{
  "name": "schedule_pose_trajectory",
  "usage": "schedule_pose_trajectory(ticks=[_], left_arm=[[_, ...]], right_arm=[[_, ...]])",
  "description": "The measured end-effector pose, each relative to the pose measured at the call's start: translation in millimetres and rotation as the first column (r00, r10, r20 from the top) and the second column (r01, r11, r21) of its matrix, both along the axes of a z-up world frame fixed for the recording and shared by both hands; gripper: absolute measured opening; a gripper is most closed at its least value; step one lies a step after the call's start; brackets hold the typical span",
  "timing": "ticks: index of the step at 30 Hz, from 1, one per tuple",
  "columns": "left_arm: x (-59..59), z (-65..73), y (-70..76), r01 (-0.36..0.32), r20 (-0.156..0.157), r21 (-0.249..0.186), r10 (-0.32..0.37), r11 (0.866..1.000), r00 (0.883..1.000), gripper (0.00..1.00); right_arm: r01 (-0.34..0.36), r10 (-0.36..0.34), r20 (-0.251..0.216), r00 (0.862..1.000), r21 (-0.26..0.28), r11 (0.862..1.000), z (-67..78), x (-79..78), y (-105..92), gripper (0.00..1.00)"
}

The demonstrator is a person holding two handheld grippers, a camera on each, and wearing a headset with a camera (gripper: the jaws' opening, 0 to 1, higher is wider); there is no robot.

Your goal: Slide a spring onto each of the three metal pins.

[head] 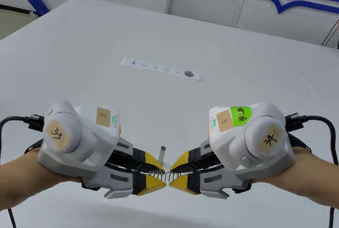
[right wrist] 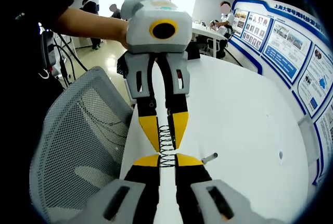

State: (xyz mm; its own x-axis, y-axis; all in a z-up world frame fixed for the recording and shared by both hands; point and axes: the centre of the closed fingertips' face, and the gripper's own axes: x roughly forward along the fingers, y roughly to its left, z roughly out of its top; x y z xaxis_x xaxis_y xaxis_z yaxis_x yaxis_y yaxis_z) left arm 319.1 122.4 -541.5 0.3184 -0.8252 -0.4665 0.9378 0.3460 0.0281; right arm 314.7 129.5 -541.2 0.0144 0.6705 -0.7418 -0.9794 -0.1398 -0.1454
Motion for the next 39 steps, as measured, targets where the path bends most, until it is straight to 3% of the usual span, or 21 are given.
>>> schedule_pose_trajectory(ticks=[7, 11, 16, 19, 39], left_arm=[[-2.4, 3.2, -2.1, 0.005, -0.029, -0.029, -0.006, 1.000, 1.000, 0.10], [-3.4, 5.0, -2.9, 0.015, -0.026, -0.034, -0.016, 0.999, 1.000, 0.10], [-4.4, 5.1, -3.3, 0.025, -0.025, -0.031, -0.026, 0.999, 0.999, 0.10], [-4.8, 6.5, -3.5, 0.027, -0.026, -0.037, -0.028, 0.999, 0.999, 0.10], [-1.0, 3.0, 3.4, 0.010, -0.024, -0.027, -0.011, 1.000, 1.000, 0.10]], right_arm=[[-0.014, 0.014, 0.002, 1.000, 0.009, 1.000, 1.1, -0.5, -0.6, 0.13], [-0.003, 0.003, -0.002, 1.000, 0.004, 1.000, -2.1, 0.9, -3.9, 0.17], [0.009, -0.009, -0.024, 1.000, 0.009, 1.000, -5.4, 3.5, -8.5, 0.15], [0.014, -0.012, -0.072, 0.997, 0.034, 0.999, -2.4, -1.0, -7.1, 0.12], [0.040, -0.018, -0.145, 0.989, 0.148, 0.988, 22.9, -0.3, 8.1, 0.12]])
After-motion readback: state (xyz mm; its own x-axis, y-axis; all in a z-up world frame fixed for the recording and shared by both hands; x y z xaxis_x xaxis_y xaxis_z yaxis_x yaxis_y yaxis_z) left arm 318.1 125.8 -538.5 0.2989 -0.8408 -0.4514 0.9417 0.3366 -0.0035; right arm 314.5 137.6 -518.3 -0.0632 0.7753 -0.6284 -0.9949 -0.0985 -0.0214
